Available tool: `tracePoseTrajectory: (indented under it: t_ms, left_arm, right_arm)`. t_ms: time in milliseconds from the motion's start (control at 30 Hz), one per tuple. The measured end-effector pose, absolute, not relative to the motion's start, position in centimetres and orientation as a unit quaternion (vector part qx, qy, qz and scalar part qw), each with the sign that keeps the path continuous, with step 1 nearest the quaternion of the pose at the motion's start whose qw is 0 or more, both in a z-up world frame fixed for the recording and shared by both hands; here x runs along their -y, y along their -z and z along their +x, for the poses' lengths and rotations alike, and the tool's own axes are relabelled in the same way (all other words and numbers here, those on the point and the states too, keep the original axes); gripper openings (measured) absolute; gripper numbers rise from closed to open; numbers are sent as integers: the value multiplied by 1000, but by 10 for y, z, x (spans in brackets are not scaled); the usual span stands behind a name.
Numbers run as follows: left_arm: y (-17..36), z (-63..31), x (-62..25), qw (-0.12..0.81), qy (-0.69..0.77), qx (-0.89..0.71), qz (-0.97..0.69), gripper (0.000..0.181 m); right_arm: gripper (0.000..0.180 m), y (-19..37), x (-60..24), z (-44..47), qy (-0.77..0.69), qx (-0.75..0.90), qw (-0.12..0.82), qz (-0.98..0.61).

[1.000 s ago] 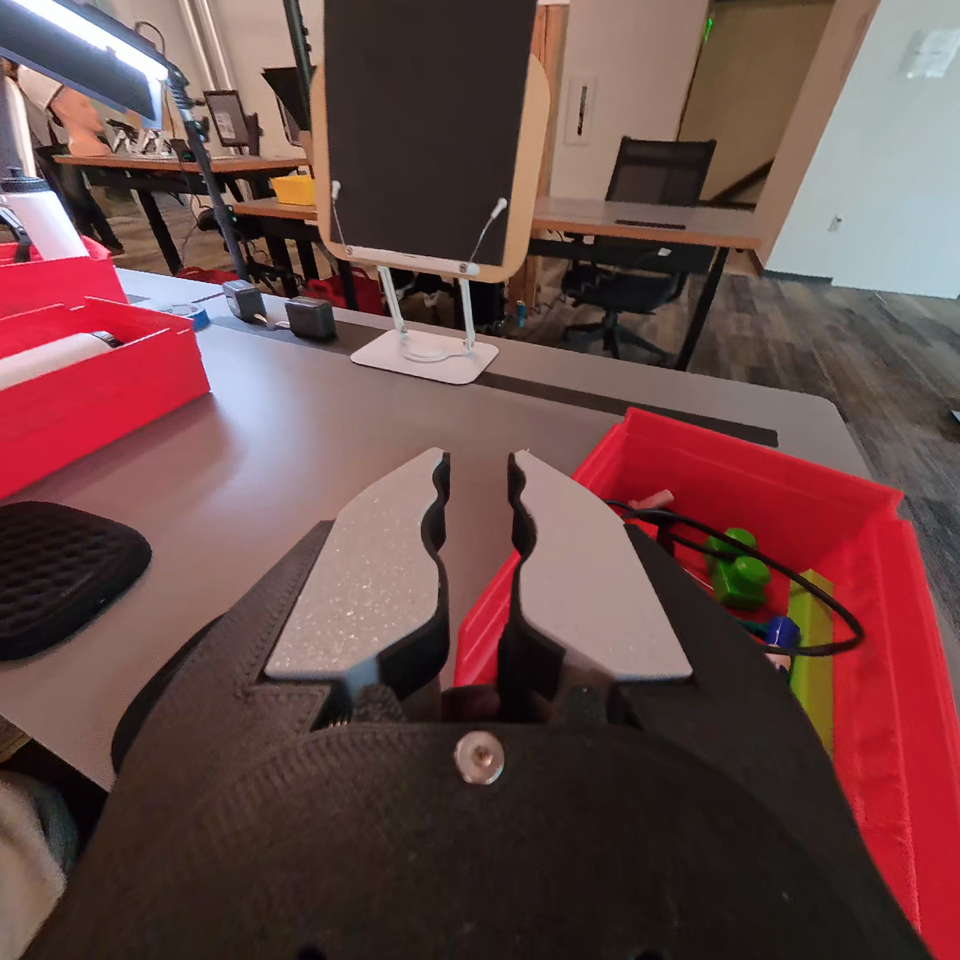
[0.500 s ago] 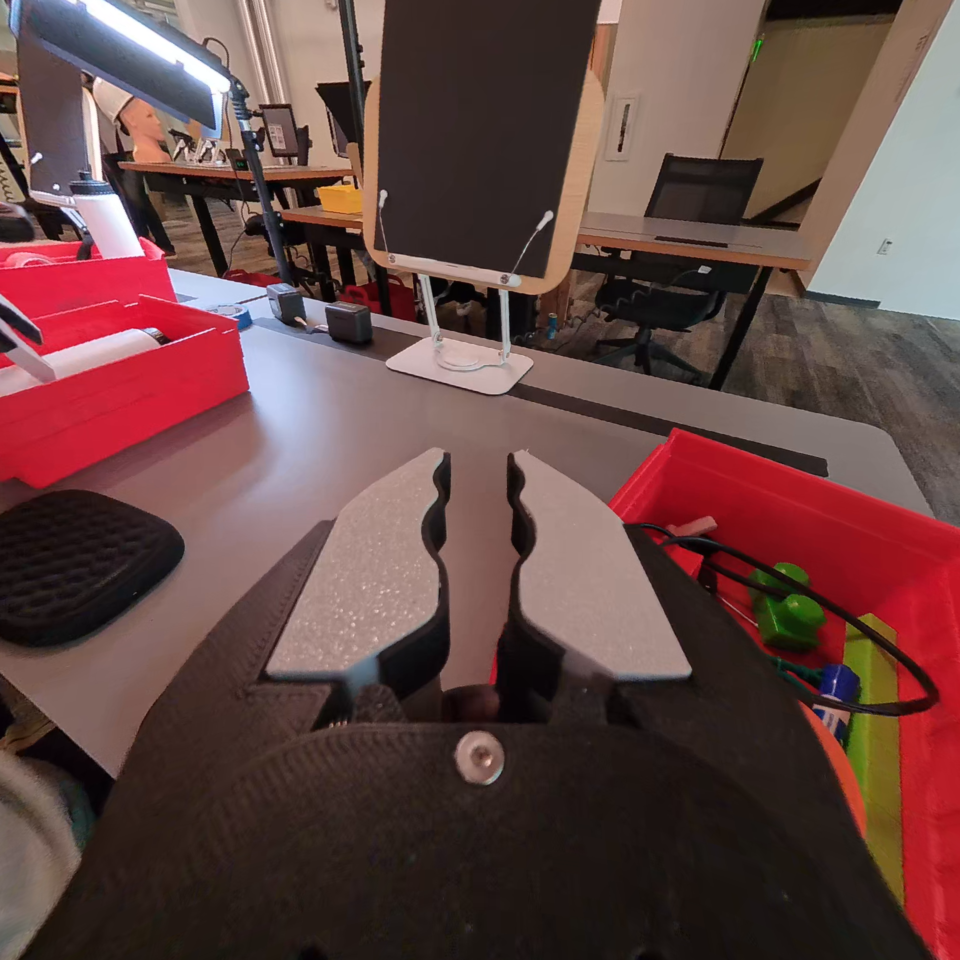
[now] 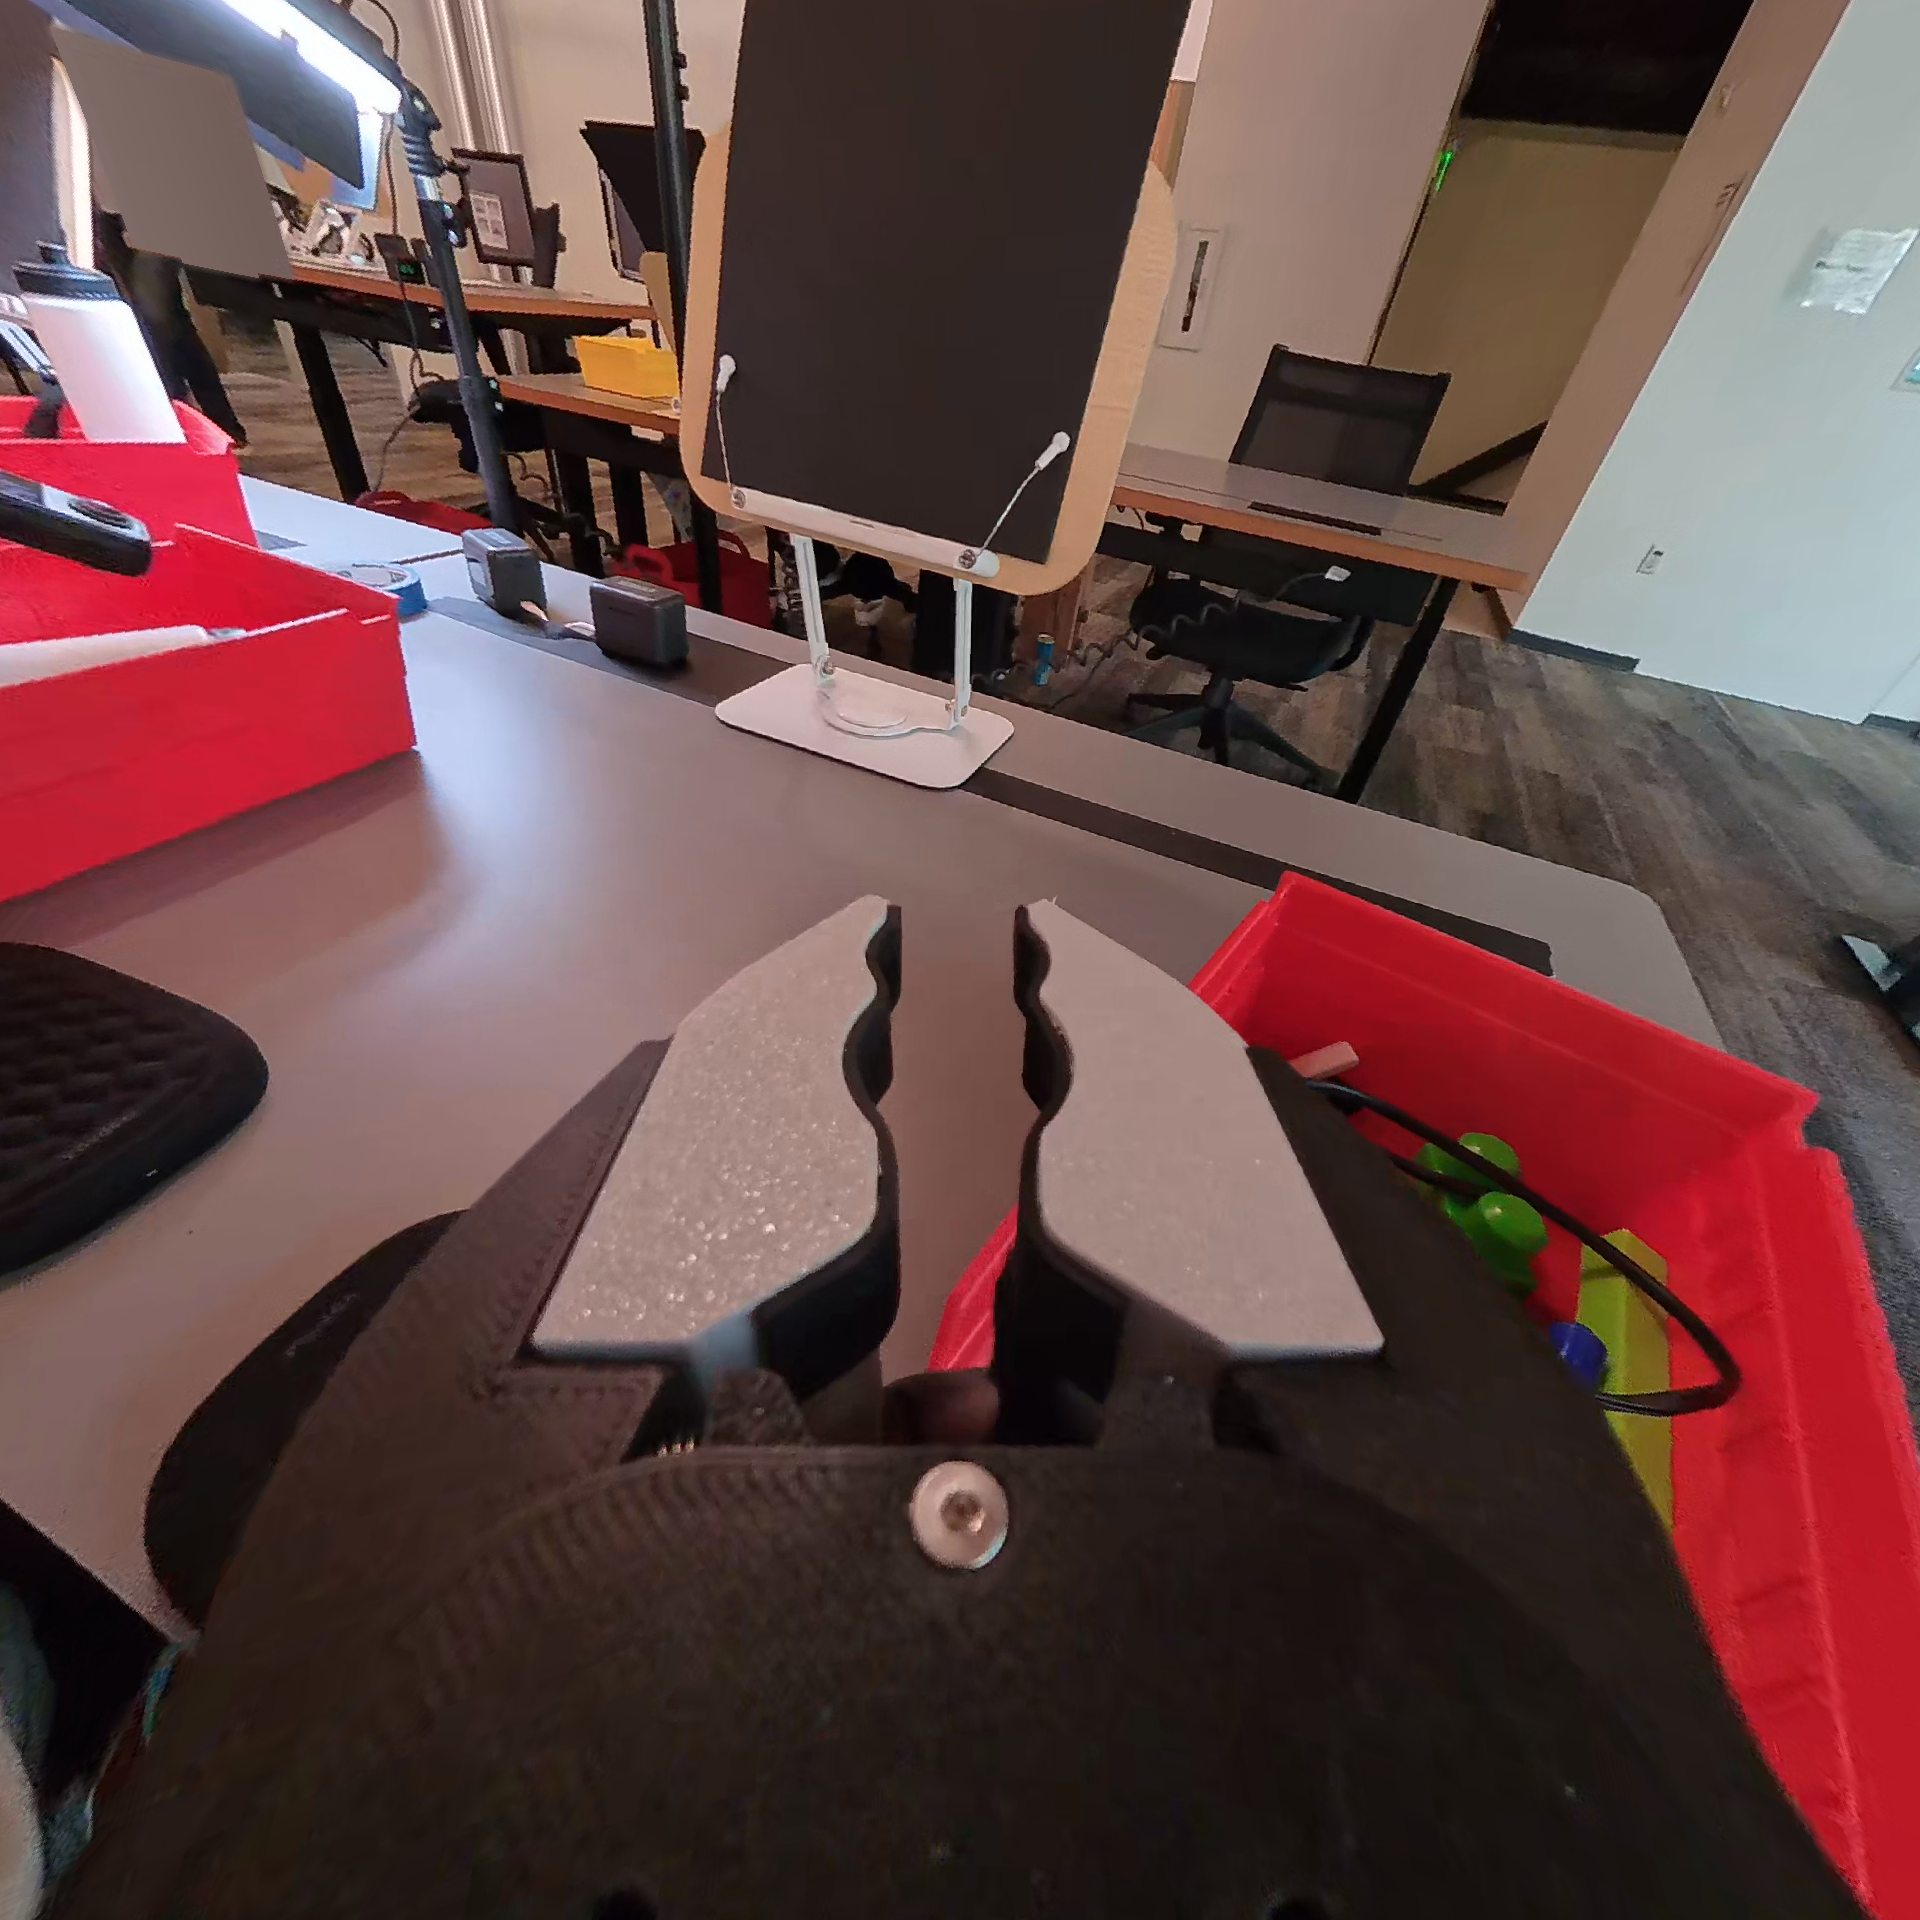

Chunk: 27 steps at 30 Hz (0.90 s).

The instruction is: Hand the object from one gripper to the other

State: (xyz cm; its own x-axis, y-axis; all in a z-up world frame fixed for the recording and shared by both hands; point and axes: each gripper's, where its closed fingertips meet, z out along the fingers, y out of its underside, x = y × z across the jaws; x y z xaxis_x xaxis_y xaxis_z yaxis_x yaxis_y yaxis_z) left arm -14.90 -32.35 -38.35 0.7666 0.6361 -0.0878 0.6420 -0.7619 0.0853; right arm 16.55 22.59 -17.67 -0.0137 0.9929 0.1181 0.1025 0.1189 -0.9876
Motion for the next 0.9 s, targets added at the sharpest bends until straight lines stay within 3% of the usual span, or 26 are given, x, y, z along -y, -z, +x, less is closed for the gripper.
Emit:
tracePoseTrajectory:
  t_ms: [300, 667, 900]
  left_arm:
    - [320, -159, 308, -84, 97, -333, 934, 103]
    - [159, -77, 172, -563, 119, -178, 798, 103]
    - [173, 18, 76, -669, 53, -81, 737, 103]
  right_arm:
    - [20, 179, -219, 161, -451, 563, 492, -487]
    - [22, 171, -161, 155, -554, 581, 412, -431]
    - [30, 162, -114, 160, -617, 596, 365, -362]
